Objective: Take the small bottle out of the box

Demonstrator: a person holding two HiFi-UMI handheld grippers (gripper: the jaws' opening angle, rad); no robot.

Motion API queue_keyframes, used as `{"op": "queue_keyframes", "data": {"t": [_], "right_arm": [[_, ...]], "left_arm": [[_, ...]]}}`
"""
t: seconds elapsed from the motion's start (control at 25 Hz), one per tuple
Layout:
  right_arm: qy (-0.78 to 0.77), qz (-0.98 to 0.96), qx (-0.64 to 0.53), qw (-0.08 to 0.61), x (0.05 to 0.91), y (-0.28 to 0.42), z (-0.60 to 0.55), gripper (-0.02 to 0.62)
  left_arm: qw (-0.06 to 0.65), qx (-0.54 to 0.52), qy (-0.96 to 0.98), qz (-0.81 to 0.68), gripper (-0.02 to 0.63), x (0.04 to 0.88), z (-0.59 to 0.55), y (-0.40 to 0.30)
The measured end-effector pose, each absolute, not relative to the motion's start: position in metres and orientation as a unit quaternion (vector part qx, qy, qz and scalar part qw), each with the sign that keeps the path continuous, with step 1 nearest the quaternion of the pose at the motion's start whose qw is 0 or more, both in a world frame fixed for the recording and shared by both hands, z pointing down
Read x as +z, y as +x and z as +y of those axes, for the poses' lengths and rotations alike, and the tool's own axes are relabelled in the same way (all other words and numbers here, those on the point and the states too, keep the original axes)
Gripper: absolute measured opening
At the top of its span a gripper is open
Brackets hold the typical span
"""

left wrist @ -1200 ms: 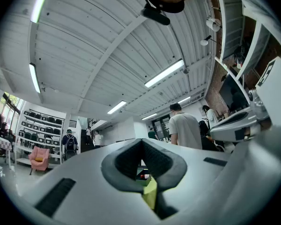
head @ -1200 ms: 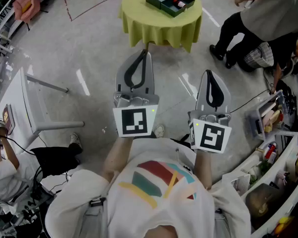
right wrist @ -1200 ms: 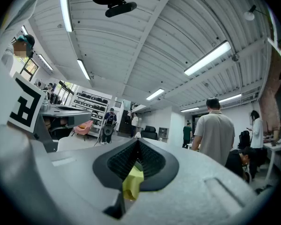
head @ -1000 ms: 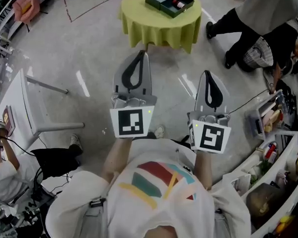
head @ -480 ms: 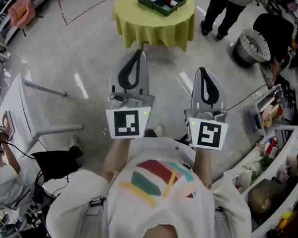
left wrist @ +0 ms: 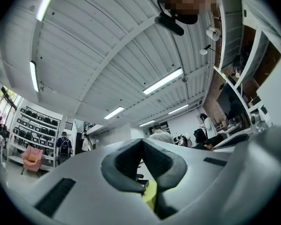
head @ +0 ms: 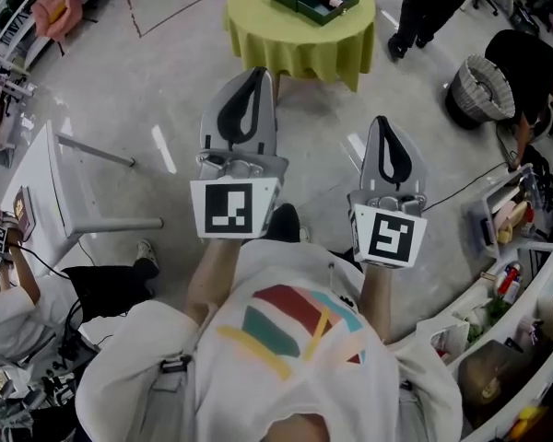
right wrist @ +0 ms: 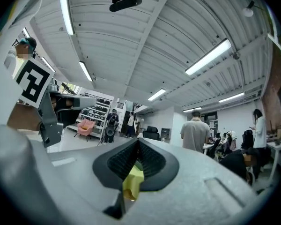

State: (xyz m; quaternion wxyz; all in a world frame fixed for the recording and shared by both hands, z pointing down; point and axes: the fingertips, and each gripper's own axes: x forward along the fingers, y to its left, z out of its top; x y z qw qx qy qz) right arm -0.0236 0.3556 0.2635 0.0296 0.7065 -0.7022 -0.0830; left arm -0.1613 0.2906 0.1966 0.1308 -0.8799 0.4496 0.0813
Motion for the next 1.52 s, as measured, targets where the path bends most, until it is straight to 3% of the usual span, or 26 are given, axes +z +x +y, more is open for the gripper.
{"op": "queue_keyframes", "data": {"t": [0.72, 1.0, 1.32, 1.52], "right_arm": [[0.692, -0.714, -0.108, -0.015, 0.248, -0.008, 0.345, 0.003], [0.687, -0.716, -0.106, -0.062, 0.244, 0.010, 0.312, 0.003], [0.713, -0.692, -0.114, -0.015, 0.268, 0.057, 0.217, 0.003], [0.714, -0.694, -0.099, -0.008, 0.277, 0.094, 0.126, 0.003]], "left_arm": [[0.165, 0.140, -0.867, 0.449, 0.015, 0.168, 0.271, -0.155], [0.126, 0.172, -0.877, 0.430, 0.014, 0.164, 0.227, -0.143], [0.102, 0.185, -0.890, 0.404, 0.015, 0.182, 0.117, -0.092], [0.129, 0.174, -0.894, 0.392, 0.015, 0.179, 0.039, -0.043]]}}
